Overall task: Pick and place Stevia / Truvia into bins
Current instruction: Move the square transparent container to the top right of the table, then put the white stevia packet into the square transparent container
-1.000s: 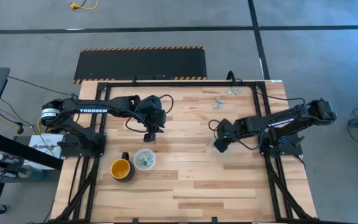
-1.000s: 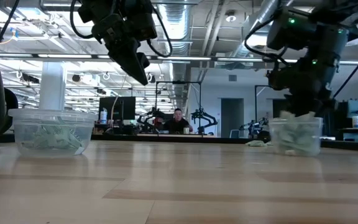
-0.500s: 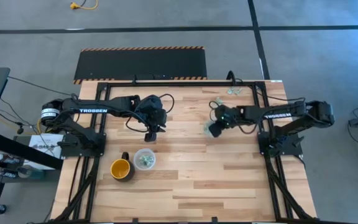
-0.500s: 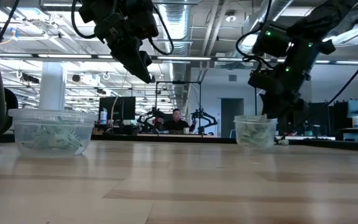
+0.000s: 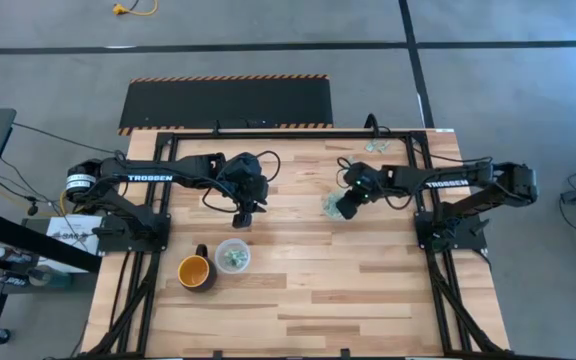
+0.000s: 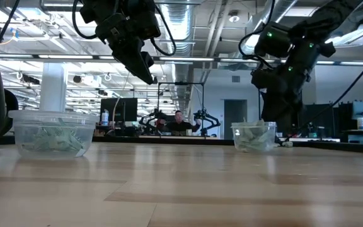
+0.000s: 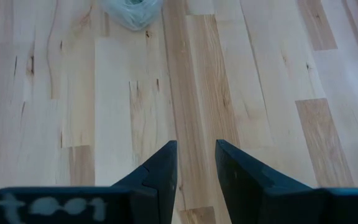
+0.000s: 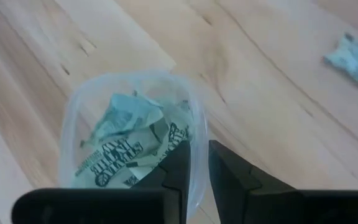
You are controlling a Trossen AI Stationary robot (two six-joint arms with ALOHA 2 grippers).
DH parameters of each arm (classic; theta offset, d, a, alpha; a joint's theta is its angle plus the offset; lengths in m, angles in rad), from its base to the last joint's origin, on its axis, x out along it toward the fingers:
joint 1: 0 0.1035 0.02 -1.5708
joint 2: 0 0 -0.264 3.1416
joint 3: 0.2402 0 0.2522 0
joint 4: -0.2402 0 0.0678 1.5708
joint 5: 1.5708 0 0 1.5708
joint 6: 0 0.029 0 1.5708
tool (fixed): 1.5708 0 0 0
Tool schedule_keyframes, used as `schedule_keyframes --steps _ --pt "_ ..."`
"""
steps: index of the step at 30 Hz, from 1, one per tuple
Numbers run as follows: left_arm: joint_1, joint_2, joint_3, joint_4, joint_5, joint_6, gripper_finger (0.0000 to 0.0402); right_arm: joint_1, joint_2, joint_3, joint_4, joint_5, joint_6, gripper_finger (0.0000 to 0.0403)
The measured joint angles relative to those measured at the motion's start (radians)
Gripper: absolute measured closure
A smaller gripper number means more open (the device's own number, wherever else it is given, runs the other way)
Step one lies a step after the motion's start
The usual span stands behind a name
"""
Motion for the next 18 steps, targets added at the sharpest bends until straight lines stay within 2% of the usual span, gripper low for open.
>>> schedule_keyframes --steps 4,11,18 --pt "0.0 0.0 0.0 0.0 0.0 0.0 0.0304 0.0 0.0 0.03 -0.006 0.0 -0.023 0.0353" --pt "0.0 0.0 0.0 0.0 0.0 0.0 0.0304 -0.014 0.0 0.108 -0.145 0.004 -0.083 0.0352" --pt "0.0 0.0 0.0 0.0 0.0 0.009 0.0304 -0.146 0.0 0.18 -0.283 0.007 -0.232 0.0352"
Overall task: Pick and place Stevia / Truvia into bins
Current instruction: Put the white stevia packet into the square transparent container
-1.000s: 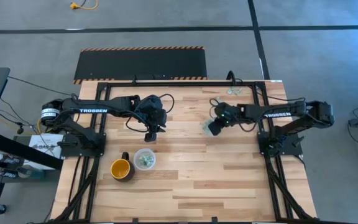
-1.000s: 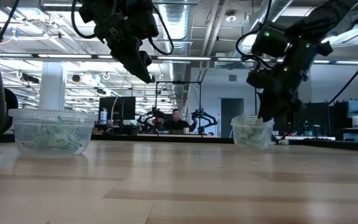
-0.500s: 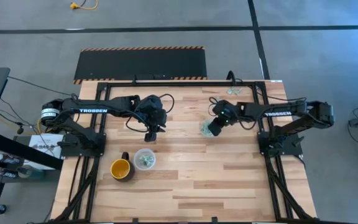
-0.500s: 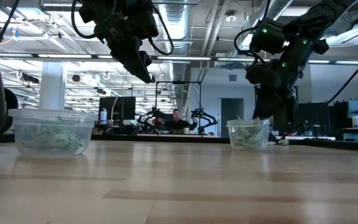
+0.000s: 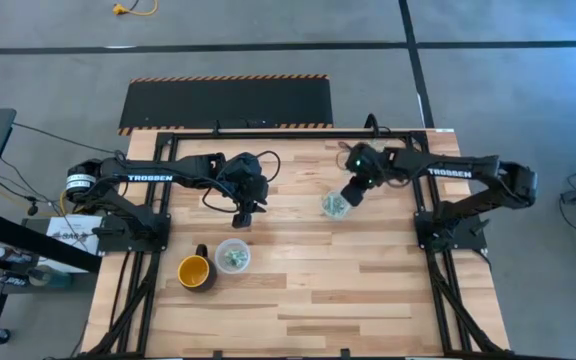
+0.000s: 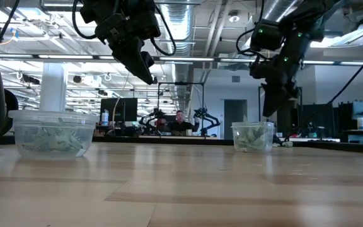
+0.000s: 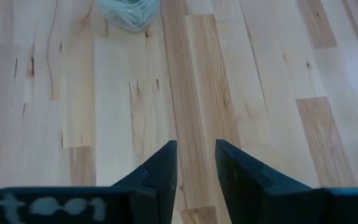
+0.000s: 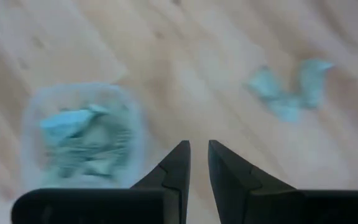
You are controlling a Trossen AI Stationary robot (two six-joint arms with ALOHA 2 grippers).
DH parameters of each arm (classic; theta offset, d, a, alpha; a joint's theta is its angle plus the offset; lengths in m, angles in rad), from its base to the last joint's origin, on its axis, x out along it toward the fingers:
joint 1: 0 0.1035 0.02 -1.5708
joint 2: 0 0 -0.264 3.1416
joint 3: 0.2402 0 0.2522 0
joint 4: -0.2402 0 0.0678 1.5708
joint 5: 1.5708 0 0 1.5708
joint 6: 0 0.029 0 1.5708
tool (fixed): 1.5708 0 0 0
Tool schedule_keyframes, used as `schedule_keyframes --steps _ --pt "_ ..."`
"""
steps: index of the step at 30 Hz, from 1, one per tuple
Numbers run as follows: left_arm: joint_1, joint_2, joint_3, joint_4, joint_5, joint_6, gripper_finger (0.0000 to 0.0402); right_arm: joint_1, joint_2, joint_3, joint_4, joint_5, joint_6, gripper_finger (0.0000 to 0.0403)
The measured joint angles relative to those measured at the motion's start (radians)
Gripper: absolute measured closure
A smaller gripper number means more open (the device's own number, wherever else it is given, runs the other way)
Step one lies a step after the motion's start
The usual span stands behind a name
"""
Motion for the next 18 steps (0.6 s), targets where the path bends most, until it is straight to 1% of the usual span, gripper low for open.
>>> schedule_keyframes --steps 5,8,12,15,18 --pt "0.0 0.0 0.0 0.001 0.0 0.023 0.0304 -0.136 0.002 0.005 0.0 -0.003 -0.272 0.0352" --pt "0.0 0.0 0.0 0.006 0.0 0.031 0.0304 -0.181 0.002 0.005 0.009 -0.005 -0.455 0.0352" --pt "0.0 0.0 0.0 0.011 0.0 0.054 0.0304 -0.209 0.015 0.006 0.039 -0.027 -0.554 0.0352" --pt "0.0 0.001 0.0 0.013 0.0 0.076 0.0304 -0.207 0.06 0.006 0.052 -0.034 -0.585 0.0351" --pt "0.011 0.001 0.0 0.03 0.002 0.092 0.0304 -0.207 0.13 0.006 0.064 -0.043 -0.614 0.0341"
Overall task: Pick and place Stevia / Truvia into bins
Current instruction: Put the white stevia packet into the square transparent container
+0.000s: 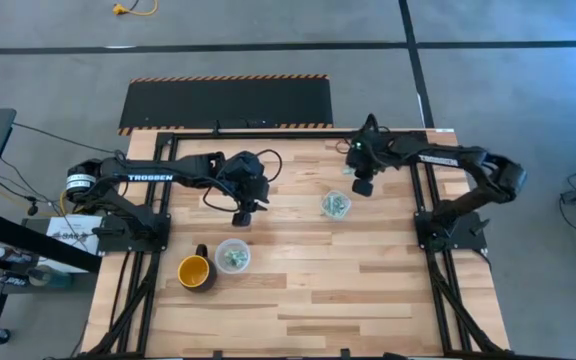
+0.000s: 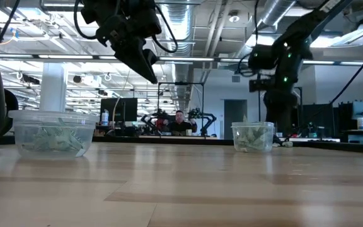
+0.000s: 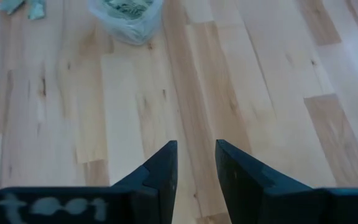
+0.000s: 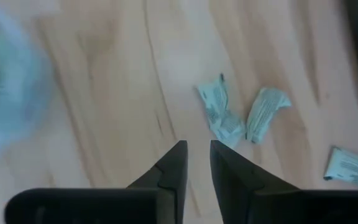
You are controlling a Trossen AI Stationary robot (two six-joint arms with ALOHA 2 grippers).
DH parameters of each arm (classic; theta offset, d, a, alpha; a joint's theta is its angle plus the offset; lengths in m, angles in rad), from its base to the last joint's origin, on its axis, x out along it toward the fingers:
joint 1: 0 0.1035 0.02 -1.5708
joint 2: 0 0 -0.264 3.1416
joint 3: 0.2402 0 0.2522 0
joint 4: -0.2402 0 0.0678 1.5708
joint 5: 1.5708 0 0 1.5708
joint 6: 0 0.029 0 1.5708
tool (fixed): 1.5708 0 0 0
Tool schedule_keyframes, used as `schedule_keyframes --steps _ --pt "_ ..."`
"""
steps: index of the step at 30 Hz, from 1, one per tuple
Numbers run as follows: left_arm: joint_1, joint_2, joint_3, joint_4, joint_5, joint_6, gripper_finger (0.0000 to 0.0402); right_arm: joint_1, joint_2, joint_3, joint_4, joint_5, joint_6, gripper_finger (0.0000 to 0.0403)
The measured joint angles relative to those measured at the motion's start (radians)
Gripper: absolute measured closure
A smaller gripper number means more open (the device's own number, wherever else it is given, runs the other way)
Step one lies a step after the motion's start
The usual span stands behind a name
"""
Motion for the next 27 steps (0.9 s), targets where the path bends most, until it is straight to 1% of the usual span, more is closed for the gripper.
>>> schedule_keyframes --steps 5,11,15,17,20,27 --pt "0.043 0.0 0.0 0.014 0.003 0.019 0.0304 0.0 0.093 0.0 0.035 0.011 -0.057 0.0297" --pt "0.1 0.0 0.0 0.015 0.006 0.025 0.0304 0.0 0.141 0.013 0.069 0.018 -0.108 0.0233" --pt "0.138 0.0 0.0 0.015 0.006 0.026 0.0304 -0.001 0.173 0.038 0.073 0.048 -0.123 0.0207" --pt "0.153 0.0 0.0 0.014 0.006 0.026 0.0304 -0.005 0.199 0.052 0.075 0.052 -0.124 0.0202" --pt "0.17 0.0 0.0 0.014 0.006 0.026 0.0304 -0.012 0.245 0.068 0.077 0.028 -0.125 0.0206" --pt "0.195 0.0 0.0 0.015 0.001 0.051 0.0304 -0.022 0.305 0.117 0.027 -0.008 -0.125 0.0241"
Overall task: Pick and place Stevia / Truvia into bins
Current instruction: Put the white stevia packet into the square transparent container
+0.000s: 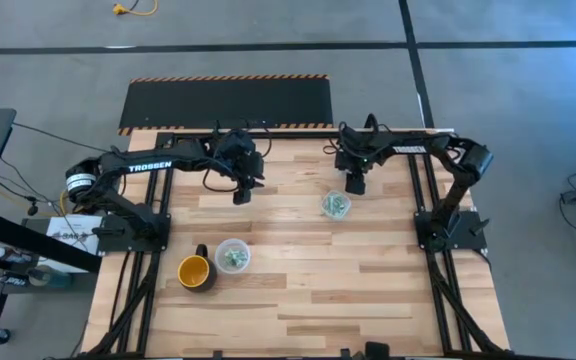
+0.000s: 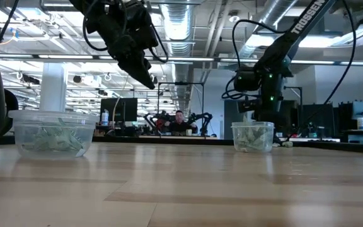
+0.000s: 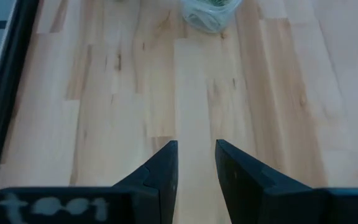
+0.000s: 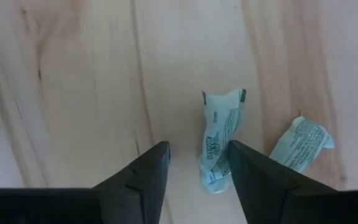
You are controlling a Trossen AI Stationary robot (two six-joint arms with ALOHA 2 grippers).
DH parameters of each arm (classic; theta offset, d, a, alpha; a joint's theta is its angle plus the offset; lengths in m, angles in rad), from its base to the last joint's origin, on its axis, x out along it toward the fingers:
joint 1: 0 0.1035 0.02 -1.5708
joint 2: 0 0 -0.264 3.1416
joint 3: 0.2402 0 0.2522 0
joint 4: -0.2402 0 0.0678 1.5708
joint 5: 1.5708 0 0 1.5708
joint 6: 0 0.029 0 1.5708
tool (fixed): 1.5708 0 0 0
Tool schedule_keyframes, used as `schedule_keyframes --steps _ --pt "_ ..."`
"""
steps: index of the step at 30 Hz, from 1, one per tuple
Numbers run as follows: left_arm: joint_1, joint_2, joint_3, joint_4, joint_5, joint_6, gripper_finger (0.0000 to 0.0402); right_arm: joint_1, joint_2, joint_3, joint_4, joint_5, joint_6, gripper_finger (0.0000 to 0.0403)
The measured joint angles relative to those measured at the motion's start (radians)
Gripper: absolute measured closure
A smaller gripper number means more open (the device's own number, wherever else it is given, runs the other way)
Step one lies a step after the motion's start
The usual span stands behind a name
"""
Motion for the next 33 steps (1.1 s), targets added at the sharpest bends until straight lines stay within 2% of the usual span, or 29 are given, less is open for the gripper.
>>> schedule_keyframes --steps 5,13,19,26,29,33 --pt "0.003 0.0 0.0 0.0 -0.081 -0.013 0.0304 -0.006 0.008 0.033 -0.036 -0.01 0.003 0.0288" --pt "0.003 0.0 0.0 0.0 -0.206 -0.029 0.0304 -0.005 0.011 0.068 -0.065 0.006 0.072 0.0393" --pt "0.003 0.0 0.0 0.0 -0.224 -0.03 0.0304 0.026 -0.031 0.097 -0.157 0.029 0.145 0.0392" --pt "0.003 0.0 0.0 0.0 -0.225 -0.028 0.0304 0.119 -0.232 0.098 -0.208 0.027 0.263 0.0397" --pt "0.003 0.0 0.0 0.0 -0.227 -0.037 0.0304 0.187 -0.324 0.098 -0.211 0.005 0.321 0.0401" --pt "0.003 0.0 0.0 0.0 -0.227 -0.028 0.0304 0.276 -0.404 0.099 -0.211 -0.075 0.434 0.0399"
